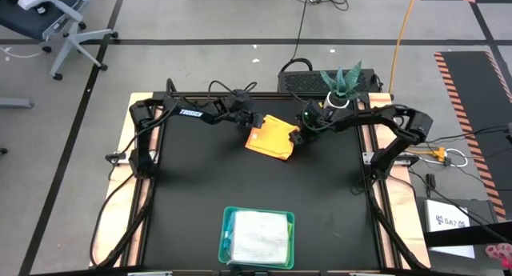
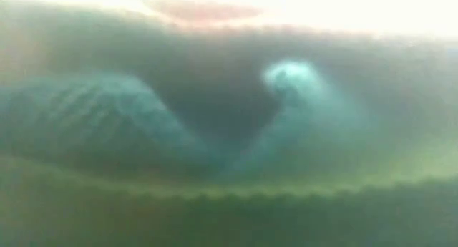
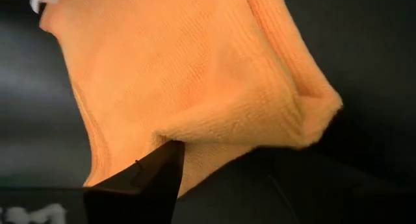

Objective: Fold microfiber towels
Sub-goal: Put the folded orange microfiber cloth into the green transparent bin

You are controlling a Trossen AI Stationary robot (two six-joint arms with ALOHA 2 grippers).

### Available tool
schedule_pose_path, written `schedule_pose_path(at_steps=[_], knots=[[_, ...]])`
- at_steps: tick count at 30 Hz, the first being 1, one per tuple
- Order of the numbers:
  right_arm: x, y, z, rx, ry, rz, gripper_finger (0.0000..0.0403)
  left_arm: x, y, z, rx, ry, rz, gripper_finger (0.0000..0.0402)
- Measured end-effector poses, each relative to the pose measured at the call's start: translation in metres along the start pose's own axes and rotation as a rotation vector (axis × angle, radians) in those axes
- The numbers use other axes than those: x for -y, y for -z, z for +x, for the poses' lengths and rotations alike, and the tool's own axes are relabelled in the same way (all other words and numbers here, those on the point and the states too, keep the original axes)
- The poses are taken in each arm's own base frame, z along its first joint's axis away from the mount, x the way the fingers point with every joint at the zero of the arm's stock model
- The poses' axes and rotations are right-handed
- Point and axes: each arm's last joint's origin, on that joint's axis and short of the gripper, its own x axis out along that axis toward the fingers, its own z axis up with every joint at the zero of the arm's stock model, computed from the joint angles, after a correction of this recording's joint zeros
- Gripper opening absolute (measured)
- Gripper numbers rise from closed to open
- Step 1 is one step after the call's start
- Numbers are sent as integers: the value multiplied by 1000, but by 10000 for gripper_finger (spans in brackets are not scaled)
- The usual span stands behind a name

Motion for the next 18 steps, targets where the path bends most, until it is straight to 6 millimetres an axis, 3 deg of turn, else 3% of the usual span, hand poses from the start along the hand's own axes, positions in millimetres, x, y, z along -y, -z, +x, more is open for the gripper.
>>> schedule_pose_path(at_steps=[7,13,18], knots=[[-5,-10,2,100,-53,-16,231,0,0,0,0,0,0,37],[0,-11,21,86,-78,43,227,0,0,0,0,0,-1,37],[-1,-12,33,82,-140,72,173,0,0,0,0,0,-2,37]])
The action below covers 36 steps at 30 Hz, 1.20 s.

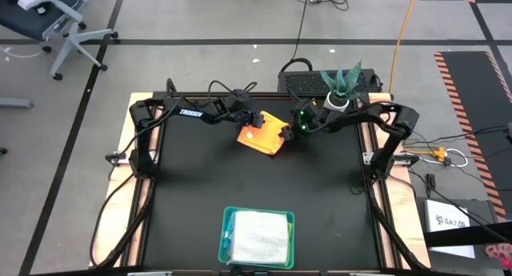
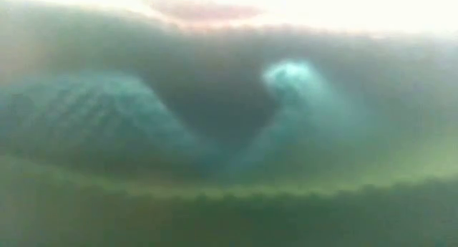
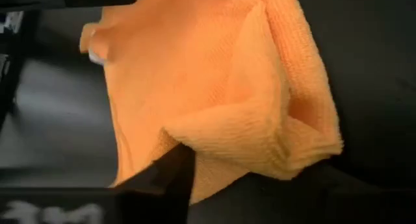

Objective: Fold microfiber towels
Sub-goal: Put the folded orange microfiber cloth into the green transparent bin

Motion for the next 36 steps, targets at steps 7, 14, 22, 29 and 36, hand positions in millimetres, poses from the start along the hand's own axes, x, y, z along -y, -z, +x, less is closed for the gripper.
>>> schedule_pose_path(at_steps=[7,14,22,29,36], knots=[[0,0,-1,-2,-13,-47,22,0,0,0,0,0,0,37],[-3,4,-2,-46,-49,-55,3,0,0,0,0,-1,0,37],[-26,4,-23,-19,-97,-126,1,4,4,1,-39,43,-1,35],[-45,7,-40,-2,-137,-176,1,20,18,7,-63,54,15,7],[-60,22,-35,-73,-206,-223,1,22,20,8,-36,22,22,4]])
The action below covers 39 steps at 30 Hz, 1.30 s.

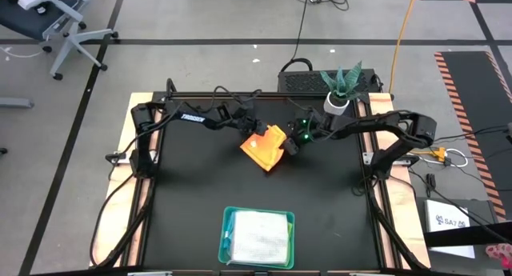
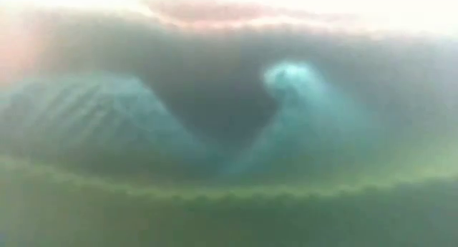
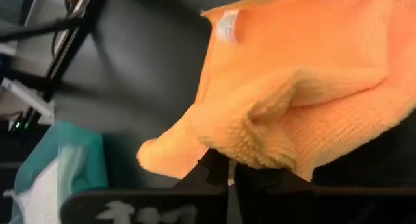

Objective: Fold microfiber towels
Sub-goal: Put the folded orange microfiber cloth into the green transparent bin

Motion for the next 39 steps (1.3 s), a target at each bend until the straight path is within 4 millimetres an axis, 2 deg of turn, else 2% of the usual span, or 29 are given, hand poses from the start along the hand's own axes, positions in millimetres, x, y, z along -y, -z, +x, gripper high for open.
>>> schedule_pose_path(at_steps=[3,8,16,21,27,31,34,39], knots=[[-8,2,2,-16,-16,-26,1,4,-2,-5,1,3,-3,3],[-35,-12,-1,-10,-88,-140,0,19,-7,-19,2,59,45,2],[-91,-33,-19,-66,-80,-346,0,47,-15,-76,-21,14,129,1],[-130,-47,-29,-13,-59,-423,0,67,1,-110,-105,-53,180,1],[-161,-46,-33,45,-39,-401,0,96,18,-137,-93,-62,257,1],[-186,-41,-26,114,-134,-360,0,110,31,-147,-125,-34,282,1],[-205,-31,-12,130,-169,-362,0,116,46,-155,-198,-47,303,1],[-230,-8,20,59,-154,-381,0,129,74,-163,-279,-68,339,1]])
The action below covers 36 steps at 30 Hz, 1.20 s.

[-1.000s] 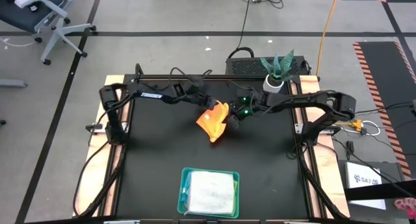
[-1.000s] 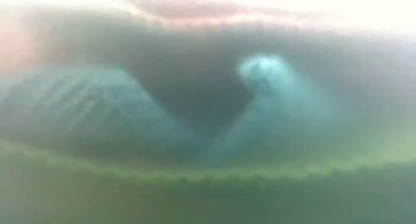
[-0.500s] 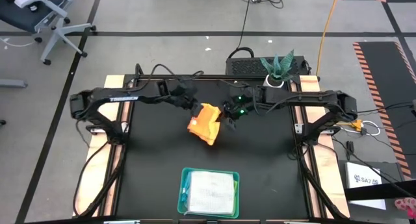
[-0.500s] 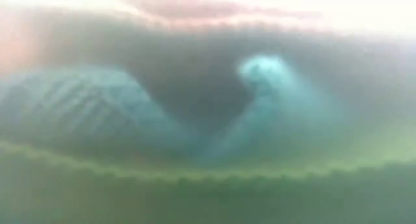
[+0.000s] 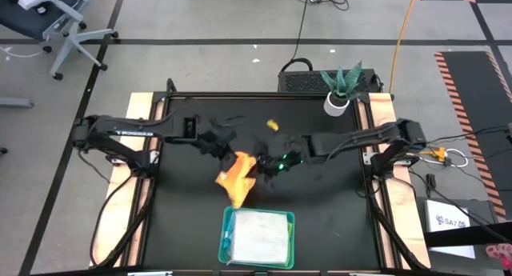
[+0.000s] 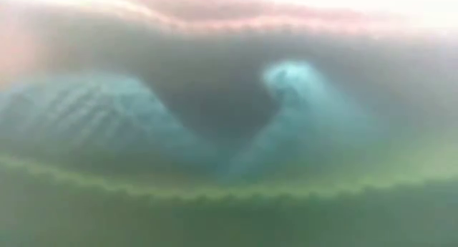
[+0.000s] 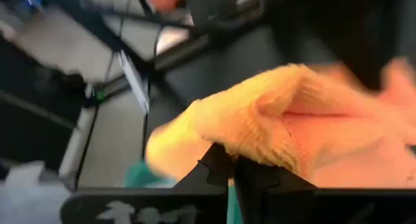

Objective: Fold microfiber towels
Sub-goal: Put the folded orange microfiber cloth into the green transparent bin

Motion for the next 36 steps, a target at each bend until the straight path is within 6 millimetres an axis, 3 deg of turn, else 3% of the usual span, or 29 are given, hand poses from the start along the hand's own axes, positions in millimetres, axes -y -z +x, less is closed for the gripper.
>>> schedule_pose_path(at_steps=[5,10,17,20,28,36], knots=[[-28,6,18,-69,-40,-33,0,27,21,-7,-10,2,-14,1],[-47,13,15,-138,-45,-57,0,55,44,-18,21,11,-97,1],[-77,32,15,-165,-121,-105,0,96,83,-12,32,51,-200,0],[-83,33,14,-162,-166,-92,0,111,91,-8,110,83,-232,0],[-89,28,19,-125,-285,-109,0,125,109,-5,140,97,-264,0],[-87,26,45,-151,-350,-143,0,129,112,-11,156,118,-267,0]])
